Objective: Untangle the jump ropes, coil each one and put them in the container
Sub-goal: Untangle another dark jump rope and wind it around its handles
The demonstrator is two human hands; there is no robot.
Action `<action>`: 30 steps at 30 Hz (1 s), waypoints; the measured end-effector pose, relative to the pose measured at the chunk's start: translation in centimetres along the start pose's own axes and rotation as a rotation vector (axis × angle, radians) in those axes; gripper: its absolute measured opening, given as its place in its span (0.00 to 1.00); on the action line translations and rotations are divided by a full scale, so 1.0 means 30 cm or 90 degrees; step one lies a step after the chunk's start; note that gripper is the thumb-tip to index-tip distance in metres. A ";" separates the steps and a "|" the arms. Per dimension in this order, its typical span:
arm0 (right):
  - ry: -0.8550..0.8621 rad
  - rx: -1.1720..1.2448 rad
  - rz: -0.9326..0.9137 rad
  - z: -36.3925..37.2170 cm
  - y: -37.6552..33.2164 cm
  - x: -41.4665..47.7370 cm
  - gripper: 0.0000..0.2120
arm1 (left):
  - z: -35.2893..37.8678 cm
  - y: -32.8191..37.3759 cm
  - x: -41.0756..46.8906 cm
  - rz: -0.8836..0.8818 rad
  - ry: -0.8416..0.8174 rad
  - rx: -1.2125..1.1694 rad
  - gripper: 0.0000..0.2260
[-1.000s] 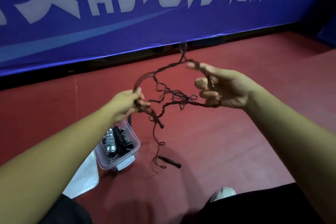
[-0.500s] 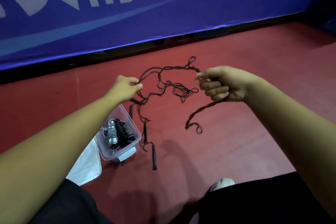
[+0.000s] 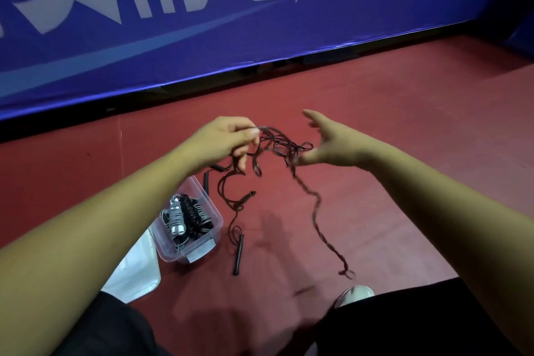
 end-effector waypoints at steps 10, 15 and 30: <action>-0.002 0.322 -0.149 -0.039 -0.093 0.001 0.08 | -0.015 -0.068 -0.003 -0.028 -0.079 0.230 0.10; 0.244 0.388 -0.114 -0.166 -0.027 0.024 0.10 | -0.040 -0.288 -0.074 -0.245 -0.170 0.293 0.15; -0.230 0.244 -0.109 0.074 -0.066 0.022 0.12 | 0.039 0.006 -0.038 -0.074 -0.050 -0.131 0.10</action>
Point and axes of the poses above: each hand's wrist, its own x-axis towards the middle knuckle, its own z-axis out of the palm, y = z × x, the point moved 3 cm from there along x, towards the middle knuckle, and after that the axes turned 5 degrees about z, right-handed, at the moved point
